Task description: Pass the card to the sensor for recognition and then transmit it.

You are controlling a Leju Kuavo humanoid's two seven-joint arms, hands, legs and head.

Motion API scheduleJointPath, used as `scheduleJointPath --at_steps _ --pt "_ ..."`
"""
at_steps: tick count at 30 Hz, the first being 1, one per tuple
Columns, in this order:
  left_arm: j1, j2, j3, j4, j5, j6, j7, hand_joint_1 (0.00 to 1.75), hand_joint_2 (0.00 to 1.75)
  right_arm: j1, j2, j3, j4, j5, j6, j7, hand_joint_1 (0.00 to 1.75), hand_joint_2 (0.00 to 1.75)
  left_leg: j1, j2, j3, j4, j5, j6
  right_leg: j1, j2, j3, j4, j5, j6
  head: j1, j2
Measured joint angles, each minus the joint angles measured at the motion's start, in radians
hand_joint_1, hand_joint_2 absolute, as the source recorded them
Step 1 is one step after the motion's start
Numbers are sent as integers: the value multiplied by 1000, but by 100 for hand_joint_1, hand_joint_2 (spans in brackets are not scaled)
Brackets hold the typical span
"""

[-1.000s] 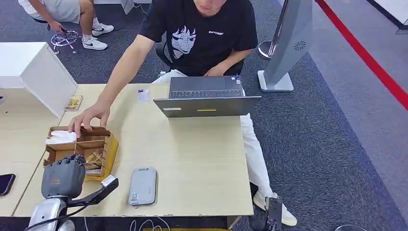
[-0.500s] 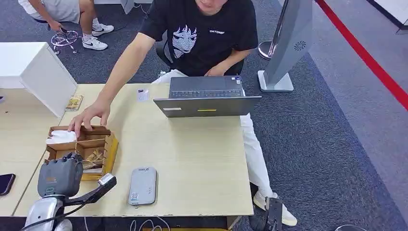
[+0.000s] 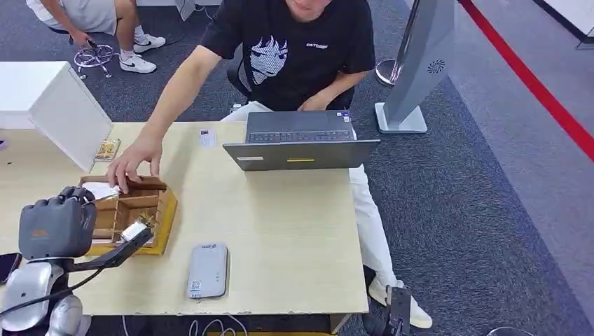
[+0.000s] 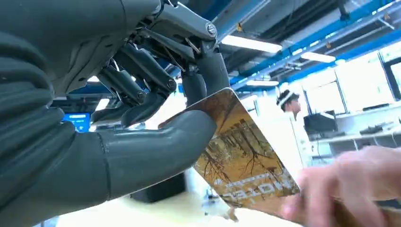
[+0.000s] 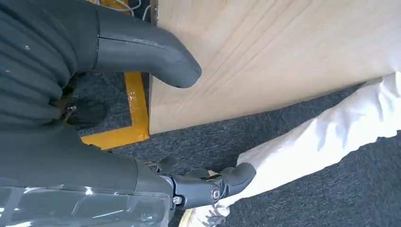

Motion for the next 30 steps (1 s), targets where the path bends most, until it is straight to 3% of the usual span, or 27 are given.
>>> scheduleJointPath --at_steps 13,30 --pt "-131 38 -10 -11 5 -73 27 175 175 -3 0 8 10 6 0 -7 0 175 2 2 0 0 1 -1 1 2 -1 0 1 -2 0 0" --pt "-207 59 -10 97 -15 -111 64 175 175 -8 0 26 24 17 2 -10 0 175 5 12 2 0 -1 -3 4 13 -2 1 2 -4 0 0"
